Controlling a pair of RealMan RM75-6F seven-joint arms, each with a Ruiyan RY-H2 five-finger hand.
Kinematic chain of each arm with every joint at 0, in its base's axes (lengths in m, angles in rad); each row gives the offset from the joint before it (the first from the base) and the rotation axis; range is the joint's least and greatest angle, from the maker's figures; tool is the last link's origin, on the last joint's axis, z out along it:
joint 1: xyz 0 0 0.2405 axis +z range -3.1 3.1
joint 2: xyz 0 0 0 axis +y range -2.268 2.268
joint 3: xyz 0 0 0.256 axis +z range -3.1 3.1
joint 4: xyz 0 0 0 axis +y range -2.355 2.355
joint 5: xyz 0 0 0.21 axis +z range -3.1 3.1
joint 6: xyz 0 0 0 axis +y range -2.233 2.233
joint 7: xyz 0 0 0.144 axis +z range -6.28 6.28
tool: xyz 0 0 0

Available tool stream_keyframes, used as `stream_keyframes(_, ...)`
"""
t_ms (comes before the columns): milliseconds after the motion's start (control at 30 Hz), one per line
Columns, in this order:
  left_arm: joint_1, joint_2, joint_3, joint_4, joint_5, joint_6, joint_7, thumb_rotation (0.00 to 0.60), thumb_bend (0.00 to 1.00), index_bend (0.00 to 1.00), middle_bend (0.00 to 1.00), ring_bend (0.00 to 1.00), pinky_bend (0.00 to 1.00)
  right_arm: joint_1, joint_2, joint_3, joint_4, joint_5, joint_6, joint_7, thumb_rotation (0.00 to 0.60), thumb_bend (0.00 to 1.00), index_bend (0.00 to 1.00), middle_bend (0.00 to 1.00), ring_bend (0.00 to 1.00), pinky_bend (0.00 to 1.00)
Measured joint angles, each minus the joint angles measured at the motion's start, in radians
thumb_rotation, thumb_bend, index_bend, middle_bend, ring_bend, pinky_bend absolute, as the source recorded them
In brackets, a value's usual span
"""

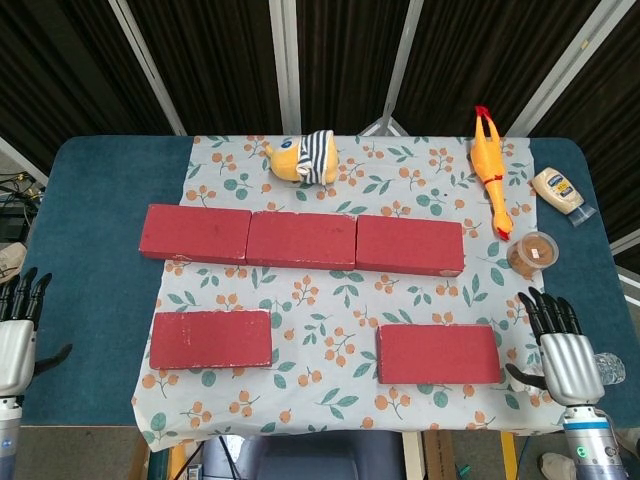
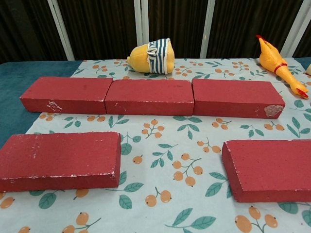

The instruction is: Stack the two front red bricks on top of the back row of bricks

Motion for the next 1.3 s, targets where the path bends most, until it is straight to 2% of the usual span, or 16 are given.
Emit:
stream_keyframes(300,0.000,0.004,0.000,0.001,-0.001,-0.004,-0.017,0.600,0.00,0.04,0.01,0.00,0.08,0.016,0.065,-0.032,-0.044,0.020,-0.096,0.000,0.600,0.11,0.00,0.00,0.00,0.00)
stream_keyframes(533,0.001,0.009,-0.002,0.000,0.000,0.000,-0.033,0.600,0.00,0.04,0.01,0.00,0.08,0.063,0.141,-0.063,-0.134,0.077,-0.246,-0.095,0.600,0.11,0.00,0.00,0.00,0.00)
stream_keyframes(667,0.001,0.011,-0.002,0.001,-0.001,-0.002,-0.038,0.600,0.00,0.04,0.01,0.00,0.08,0.089,0.153,-0.065,-0.182,0.132,-0.289,-0.172,0.600,0.11,0.00,0.00,0.00,0.00)
stream_keyframes(933,-0.002,0.011,-0.003,0.004,-0.006,-0.008,-0.038,0.600,0.00,0.04,0.01,0.00,0.08,0.130,0.116,-0.053,-0.255,0.224,-0.325,-0.315,0.600,0.11,0.00,0.00,0.00,0.00)
stream_keyframes(1300,-0.003,0.012,-0.010,0.007,-0.018,-0.009,-0.044,0.600,0.00,0.04,0.01,0.00,0.08,0.188,-0.005,-0.020,-0.320,0.401,-0.299,-0.552,0.600,0.11,0.00,0.00,0.00,0.00)
